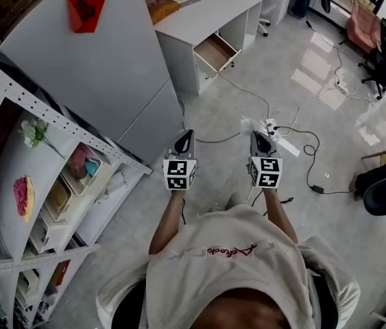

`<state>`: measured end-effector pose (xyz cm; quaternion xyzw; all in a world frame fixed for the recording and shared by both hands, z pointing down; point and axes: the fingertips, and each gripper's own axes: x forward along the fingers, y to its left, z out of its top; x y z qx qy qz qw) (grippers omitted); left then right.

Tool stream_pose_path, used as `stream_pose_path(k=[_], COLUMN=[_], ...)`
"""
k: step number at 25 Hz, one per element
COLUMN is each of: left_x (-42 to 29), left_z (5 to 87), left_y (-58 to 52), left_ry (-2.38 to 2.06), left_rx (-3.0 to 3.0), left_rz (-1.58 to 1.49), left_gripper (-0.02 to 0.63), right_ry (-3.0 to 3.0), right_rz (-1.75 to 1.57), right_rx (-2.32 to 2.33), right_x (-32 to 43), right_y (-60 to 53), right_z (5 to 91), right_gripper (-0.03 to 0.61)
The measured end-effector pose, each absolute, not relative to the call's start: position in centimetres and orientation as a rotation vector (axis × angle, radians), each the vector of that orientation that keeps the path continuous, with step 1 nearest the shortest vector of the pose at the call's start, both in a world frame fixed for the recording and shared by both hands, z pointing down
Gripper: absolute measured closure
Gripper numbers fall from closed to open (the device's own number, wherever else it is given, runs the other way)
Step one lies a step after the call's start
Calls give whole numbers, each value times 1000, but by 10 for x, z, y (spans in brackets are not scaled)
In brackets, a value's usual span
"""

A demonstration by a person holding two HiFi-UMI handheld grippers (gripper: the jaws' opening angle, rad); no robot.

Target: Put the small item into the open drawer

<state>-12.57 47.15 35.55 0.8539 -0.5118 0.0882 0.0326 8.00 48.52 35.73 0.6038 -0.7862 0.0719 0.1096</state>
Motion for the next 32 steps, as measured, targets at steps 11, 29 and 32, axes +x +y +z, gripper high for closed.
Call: stream_pose_path(k=[11,29,32], left_x=[-135,-113,-107], left_z=[373,381,380], left_y=[456,330,301], left_ry=[-1558,-1554,-1562], left_rx=[2600,2578,2568], left_rz=[275,316,313], left_gripper=[607,607,607], right_ry=[-2303,-2327,-2338], right_rz=[211,249,249], right_rx=[1760,1720,1707], right_x=[69,83,87], right_y=[461,333,303], right_z=[367,377,374], right_gripper=[565,566,566])
